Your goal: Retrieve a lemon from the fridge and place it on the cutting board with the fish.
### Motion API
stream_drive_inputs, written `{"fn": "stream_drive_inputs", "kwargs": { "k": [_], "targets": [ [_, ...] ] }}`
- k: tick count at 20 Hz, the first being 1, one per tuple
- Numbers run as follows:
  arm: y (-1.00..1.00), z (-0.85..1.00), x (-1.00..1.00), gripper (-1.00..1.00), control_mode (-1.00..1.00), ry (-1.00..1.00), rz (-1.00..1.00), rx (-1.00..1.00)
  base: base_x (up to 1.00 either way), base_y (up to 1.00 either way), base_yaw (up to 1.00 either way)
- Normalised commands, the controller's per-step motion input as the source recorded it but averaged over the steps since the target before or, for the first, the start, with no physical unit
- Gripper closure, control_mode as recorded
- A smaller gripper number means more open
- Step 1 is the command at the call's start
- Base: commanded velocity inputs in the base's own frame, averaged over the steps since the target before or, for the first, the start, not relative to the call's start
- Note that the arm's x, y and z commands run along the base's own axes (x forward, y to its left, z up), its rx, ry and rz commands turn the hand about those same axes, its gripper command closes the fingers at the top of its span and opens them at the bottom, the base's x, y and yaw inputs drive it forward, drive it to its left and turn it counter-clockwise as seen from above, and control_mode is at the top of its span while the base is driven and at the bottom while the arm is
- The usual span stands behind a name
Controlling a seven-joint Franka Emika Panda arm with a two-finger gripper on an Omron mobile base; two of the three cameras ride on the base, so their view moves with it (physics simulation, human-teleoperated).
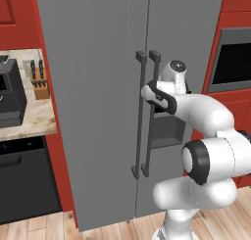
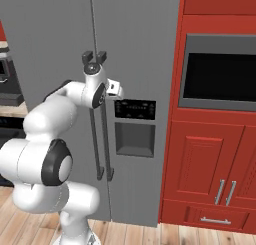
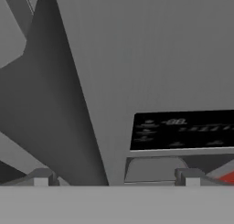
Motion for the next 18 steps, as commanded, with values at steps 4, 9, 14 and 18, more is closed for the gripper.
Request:
{"fn": "stream_drive_inputs", "kwargs": {
  "k": [4,9,14,18],
  "targets": [
    [0.04,-0.03,0.11,-1.00,-1.00,-0.13,0.00,0.00,0.00,0.00,0.00],
    [0.04,-0.10,0.24,-1.00,-1.00,-0.12,0.00,0.00,0.00,0.00,0.00],
    [0.06,0.00,0.47,-1.00,-1.00,-0.03,0.00,0.00,0.00,0.00,0.00],
    [0.00,0.00,0.45,-1.00,-1.00,-0.03,0.00,0.00,0.00,0.00,0.00]
  ]
}}
